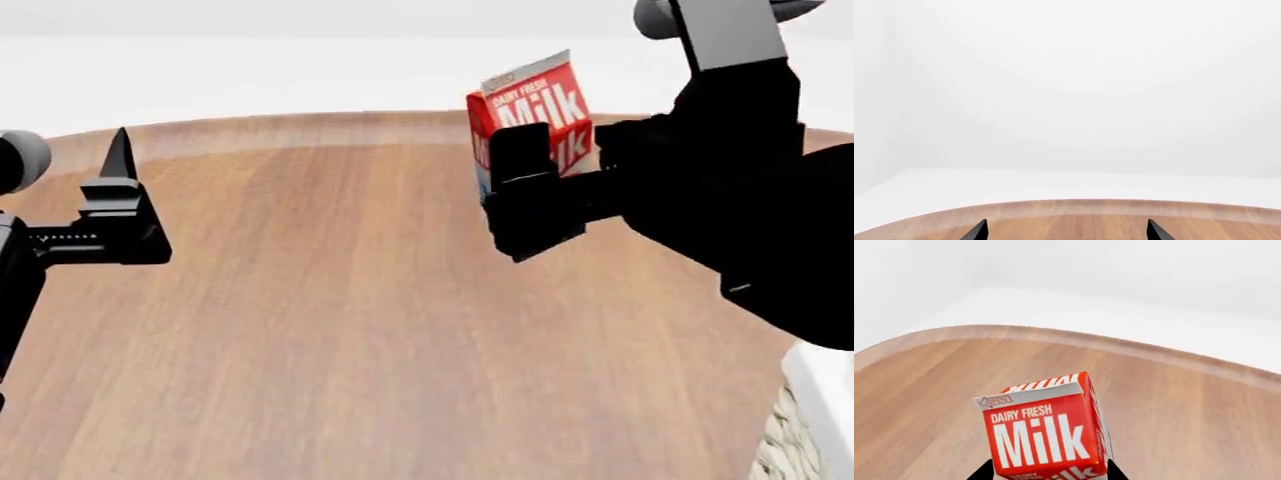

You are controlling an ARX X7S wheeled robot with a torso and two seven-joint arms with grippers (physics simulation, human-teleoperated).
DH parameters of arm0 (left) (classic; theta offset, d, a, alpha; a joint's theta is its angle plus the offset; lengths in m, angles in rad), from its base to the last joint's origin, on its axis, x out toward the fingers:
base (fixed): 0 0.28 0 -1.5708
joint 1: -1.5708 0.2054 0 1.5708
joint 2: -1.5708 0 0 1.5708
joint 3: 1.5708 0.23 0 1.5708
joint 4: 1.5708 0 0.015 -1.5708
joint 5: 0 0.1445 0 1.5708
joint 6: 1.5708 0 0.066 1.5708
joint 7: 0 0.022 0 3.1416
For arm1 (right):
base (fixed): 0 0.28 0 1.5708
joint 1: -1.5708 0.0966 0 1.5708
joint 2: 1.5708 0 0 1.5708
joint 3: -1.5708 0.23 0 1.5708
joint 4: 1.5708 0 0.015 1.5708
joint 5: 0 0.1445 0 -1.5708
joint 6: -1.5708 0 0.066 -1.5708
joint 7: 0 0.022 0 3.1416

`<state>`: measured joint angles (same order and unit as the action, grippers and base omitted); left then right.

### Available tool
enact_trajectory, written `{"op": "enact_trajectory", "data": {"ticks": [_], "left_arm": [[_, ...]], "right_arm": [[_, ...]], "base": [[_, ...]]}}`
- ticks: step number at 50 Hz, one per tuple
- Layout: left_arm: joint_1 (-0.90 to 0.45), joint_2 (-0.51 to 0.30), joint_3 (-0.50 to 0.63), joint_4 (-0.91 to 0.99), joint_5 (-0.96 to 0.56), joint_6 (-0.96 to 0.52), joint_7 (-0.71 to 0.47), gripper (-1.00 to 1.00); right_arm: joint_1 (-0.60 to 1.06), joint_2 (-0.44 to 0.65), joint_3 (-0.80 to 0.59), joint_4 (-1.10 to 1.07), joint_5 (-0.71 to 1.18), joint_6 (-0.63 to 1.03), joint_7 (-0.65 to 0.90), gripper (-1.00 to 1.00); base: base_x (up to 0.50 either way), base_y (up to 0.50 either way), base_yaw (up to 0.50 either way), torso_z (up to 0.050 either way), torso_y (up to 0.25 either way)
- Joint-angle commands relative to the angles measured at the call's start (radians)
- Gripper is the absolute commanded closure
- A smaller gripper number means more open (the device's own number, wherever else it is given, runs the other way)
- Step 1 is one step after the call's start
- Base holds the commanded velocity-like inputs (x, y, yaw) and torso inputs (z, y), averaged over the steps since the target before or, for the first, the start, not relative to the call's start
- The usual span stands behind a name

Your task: Pick the milk and place it in the basket.

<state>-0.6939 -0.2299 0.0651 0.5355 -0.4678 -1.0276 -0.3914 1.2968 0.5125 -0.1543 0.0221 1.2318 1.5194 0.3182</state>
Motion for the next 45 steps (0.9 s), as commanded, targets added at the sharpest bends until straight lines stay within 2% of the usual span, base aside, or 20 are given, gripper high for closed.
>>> {"op": "enact_trajectory", "data": {"ticks": [1,6,15,21,33,45], "left_arm": [[0.003,-0.004,0.001,-0.005,-0.004,0.008,-0.003,-1.0],[0.003,-0.005,0.006,-0.007,-0.005,0.011,-0.004,-1.0],[0.002,-0.007,0.009,-0.013,-0.006,0.016,-0.006,-1.0],[0.001,-0.008,0.012,-0.015,-0.009,0.017,-0.008,-1.0],[0.0,-0.012,0.013,-0.018,-0.014,0.021,-0.012,-1.0],[0.003,-0.016,0.015,-0.024,-0.017,0.029,-0.014,-1.0]], "right_arm": [[0.081,0.096,0.139,0.029,0.159,0.039,0.313,1.0],[0.086,0.147,0.147,0.015,0.268,0.033,0.419,1.0],[0.128,0.276,0.131,0.032,0.578,0.011,0.734,1.0],[0.116,0.369,0.104,0.011,0.758,-0.046,0.884,1.0],[0.034,0.526,0.132,-0.053,0.901,-0.128,0.997,1.0],[-0.038,0.627,0.182,-0.081,0.941,-0.162,1.017,1.0]], "base": [[0.0,0.0,0.0,0.0,0.0],[0.0,0.0,0.0,0.0,0.002],[0.0,0.0,0.0,0.0,0.001],[0.0,0.0,0.0,0.0,0.002],[0.0,0.0,0.0,0.001,0.001],[0.0,0.0,0.0,0.0,0.002]]}}
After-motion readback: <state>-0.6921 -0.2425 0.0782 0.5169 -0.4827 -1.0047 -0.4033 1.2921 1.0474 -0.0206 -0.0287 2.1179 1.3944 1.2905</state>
